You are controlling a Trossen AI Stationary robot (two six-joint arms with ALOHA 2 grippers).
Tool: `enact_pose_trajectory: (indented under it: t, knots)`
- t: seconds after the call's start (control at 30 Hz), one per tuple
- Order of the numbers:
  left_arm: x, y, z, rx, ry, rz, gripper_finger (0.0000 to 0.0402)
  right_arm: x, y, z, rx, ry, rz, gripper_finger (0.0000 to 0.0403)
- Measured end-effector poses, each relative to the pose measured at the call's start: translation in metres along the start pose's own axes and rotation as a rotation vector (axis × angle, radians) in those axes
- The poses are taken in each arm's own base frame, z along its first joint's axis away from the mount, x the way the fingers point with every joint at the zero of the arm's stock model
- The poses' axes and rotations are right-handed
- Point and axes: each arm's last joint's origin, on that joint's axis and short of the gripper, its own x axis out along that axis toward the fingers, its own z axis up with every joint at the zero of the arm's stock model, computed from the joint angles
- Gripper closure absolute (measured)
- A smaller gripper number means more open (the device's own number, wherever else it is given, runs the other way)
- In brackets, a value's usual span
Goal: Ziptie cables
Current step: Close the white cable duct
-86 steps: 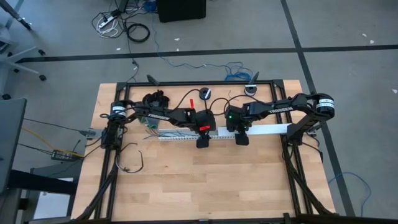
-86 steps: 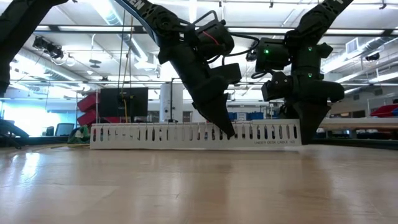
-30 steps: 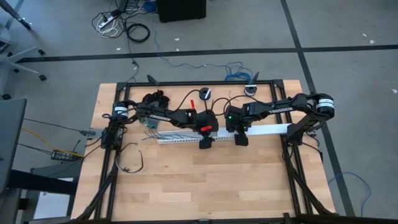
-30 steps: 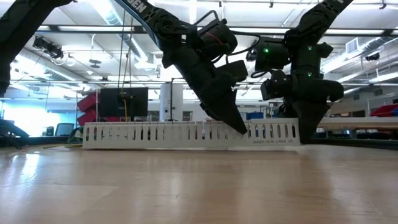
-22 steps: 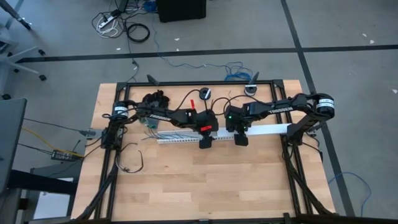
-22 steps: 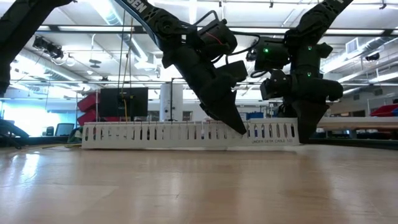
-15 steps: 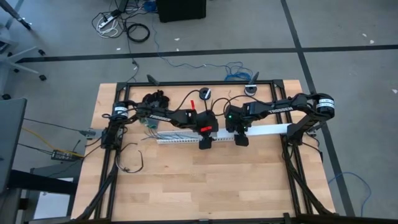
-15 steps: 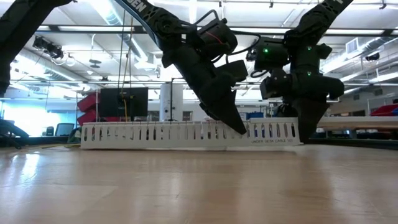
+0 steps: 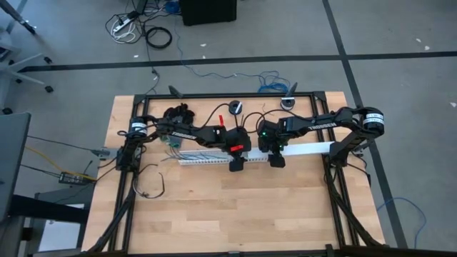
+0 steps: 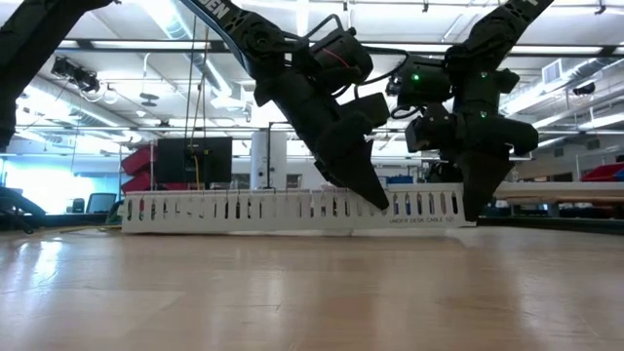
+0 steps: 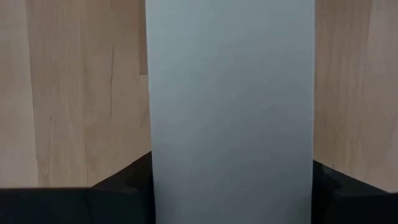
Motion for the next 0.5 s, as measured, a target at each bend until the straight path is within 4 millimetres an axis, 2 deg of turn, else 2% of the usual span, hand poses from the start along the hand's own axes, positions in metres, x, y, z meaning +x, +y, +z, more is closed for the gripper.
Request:
enact_pose_trajectory:
  t: [0.3, 0.5]
  knots:
    - [0.0, 0.0007, 0.0002, -0.005, -0.002, 0.006, 0.0147, 0.0, -0.0002, -0.0008, 0.034, 0.011, -0.017, 0.0172]
    - [-0.0001, 0.0014, -0.0022, -0.011, 0.023, 0.02, 0.0147, -0.0001, 0.0009, -0.0052, 0.054, 0.065, -0.041, 0.0157]
